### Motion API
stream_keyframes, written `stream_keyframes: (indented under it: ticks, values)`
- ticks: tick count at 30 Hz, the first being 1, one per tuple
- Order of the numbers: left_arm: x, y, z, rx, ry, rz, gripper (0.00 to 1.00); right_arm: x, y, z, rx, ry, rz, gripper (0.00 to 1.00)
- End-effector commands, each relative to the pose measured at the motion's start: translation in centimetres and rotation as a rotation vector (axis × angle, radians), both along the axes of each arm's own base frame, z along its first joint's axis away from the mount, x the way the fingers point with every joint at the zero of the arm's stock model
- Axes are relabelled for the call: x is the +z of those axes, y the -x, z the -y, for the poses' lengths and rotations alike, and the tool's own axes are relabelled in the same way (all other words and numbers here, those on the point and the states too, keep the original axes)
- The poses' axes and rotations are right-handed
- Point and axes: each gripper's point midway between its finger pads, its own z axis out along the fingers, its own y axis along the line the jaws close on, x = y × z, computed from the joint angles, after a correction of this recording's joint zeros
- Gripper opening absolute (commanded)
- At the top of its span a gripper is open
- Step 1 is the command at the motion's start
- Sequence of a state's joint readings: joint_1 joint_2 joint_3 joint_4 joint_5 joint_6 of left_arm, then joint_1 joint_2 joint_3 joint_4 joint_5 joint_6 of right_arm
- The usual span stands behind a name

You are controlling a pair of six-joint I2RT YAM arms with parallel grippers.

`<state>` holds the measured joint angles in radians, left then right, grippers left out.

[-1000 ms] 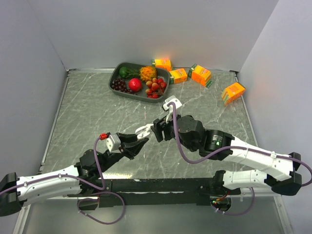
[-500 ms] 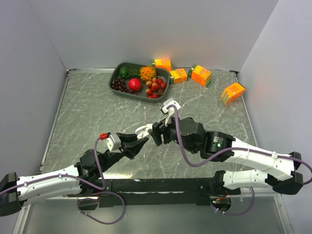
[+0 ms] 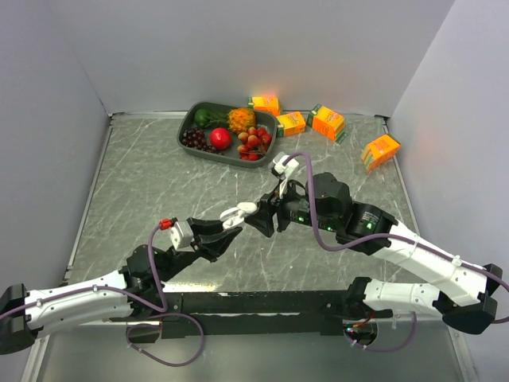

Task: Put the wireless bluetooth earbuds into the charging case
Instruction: Adjust the earbud with the charging case.

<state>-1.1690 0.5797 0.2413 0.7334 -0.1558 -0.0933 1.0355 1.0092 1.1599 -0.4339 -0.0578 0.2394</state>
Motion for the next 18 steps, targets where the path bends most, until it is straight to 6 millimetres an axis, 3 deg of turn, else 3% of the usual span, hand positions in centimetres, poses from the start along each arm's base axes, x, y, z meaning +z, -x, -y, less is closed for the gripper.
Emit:
stream_keyframes:
  ticks: [1,18]
  values:
    - [1.5,1.2,0.3,-0.069,0.041,0.027,0.01,2.7,1.6,-0.2,0.121,-0.073,0.032,0.65]
    - [1.4,1.5,0.7,-0.096,0.037,0.022,0.01,2.4,1.3,-1.3,0.137,-0.077,0.013,0.57]
